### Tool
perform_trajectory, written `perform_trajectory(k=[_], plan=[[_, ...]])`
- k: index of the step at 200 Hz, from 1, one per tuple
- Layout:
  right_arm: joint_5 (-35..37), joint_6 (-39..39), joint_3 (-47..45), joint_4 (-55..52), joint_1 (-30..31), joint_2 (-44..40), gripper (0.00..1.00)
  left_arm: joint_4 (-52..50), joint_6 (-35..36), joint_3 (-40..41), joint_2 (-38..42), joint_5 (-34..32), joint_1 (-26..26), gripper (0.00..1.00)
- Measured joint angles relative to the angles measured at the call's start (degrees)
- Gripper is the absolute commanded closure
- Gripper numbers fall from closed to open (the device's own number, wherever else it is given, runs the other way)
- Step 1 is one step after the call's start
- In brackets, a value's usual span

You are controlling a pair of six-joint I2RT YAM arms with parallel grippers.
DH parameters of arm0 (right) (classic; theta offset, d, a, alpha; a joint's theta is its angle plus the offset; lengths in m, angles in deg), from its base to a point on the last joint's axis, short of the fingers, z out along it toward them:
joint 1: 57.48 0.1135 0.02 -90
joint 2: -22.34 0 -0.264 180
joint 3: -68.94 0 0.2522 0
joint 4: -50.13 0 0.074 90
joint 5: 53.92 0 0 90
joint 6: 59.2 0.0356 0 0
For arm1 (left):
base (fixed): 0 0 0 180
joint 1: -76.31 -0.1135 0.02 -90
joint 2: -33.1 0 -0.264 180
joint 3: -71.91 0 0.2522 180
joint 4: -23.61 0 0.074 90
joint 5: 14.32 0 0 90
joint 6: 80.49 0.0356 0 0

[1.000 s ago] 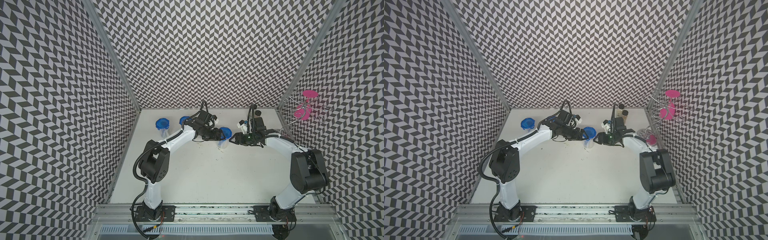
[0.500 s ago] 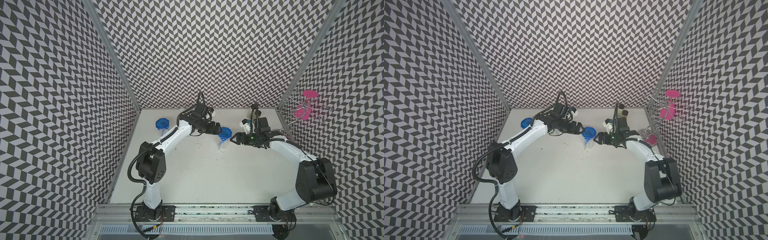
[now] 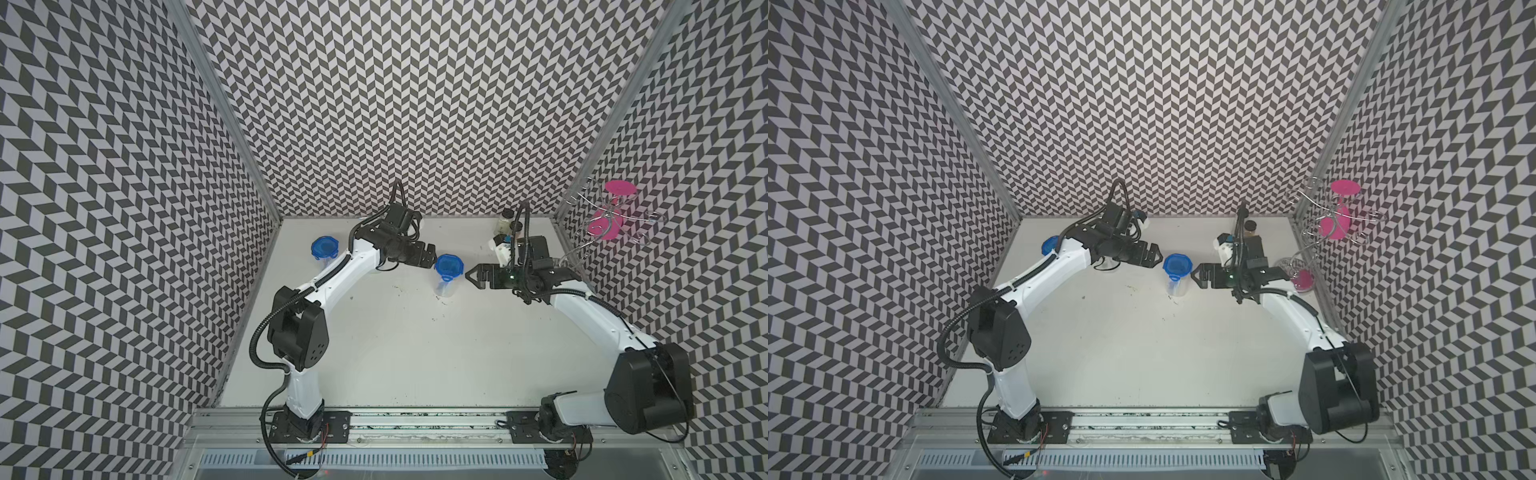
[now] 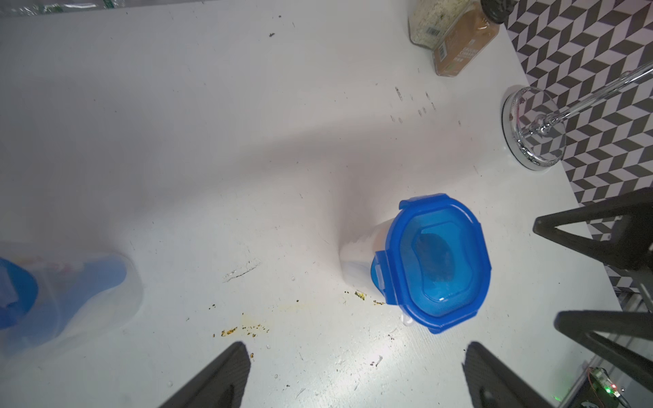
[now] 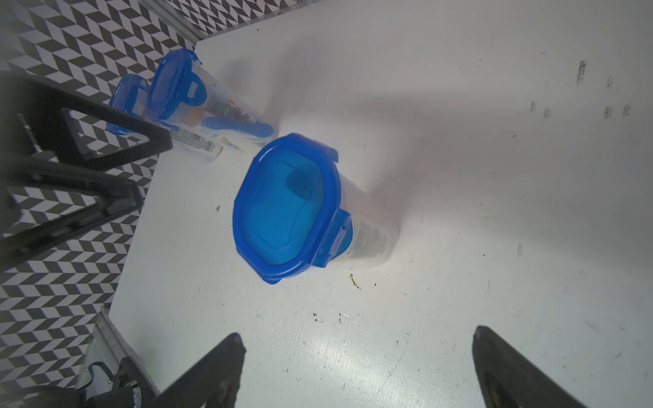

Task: Pack away toiletry kits
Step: Close the fastener on the container, then reset both arms

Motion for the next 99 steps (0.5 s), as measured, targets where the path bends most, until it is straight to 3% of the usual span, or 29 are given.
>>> perform_trajectory(k=[48,99], plan=[[5.6,0.2,-1.6,3.3,-0.4,-5.6,0.00,2.6,0.0,5.6,6.1,-1.7,0.0,0.01],[13.8,0.4,-3.7,8.0,-1.0,-11.2,0.01,9.3,0.3,17.7,15.5,-4.1,-0.1,0.00]])
